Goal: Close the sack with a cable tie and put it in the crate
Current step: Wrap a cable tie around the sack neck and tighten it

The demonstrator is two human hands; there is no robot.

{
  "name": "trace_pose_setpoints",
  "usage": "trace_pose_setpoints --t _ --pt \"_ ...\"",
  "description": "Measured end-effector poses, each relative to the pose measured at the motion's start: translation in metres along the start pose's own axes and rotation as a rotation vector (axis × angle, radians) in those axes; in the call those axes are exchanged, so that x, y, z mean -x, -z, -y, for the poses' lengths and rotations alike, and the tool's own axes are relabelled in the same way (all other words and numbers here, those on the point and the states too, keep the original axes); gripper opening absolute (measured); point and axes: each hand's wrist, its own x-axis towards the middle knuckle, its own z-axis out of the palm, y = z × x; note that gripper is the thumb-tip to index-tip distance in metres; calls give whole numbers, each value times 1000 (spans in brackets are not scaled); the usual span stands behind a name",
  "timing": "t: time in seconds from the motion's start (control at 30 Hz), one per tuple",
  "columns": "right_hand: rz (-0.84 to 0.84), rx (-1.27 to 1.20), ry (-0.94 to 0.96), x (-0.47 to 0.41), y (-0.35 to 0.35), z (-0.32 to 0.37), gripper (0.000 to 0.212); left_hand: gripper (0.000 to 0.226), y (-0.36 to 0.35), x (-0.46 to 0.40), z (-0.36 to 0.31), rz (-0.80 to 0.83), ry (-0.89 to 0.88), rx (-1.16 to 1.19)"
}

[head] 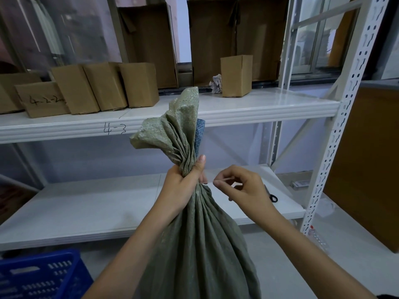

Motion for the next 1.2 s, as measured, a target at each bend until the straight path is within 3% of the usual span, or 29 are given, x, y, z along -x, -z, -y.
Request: trace_pose_setpoints --t 0.13,0.33,0.8,1.2 --pt "-8 -369 -194 1 -6 2 8 51 0 -1 1 -8 -2 -28" --pt "23 -596 -227 2 -15 2 5 46 -2 0 -2 -33 -12 -50" --pt "-1 -372 20 5 -22 -7 2 46 -2 -5 8 -31 2 -28" --pt "-55 -507 -54 4 -22 -10 2 47 -1 -5 6 -47 -39 -127"
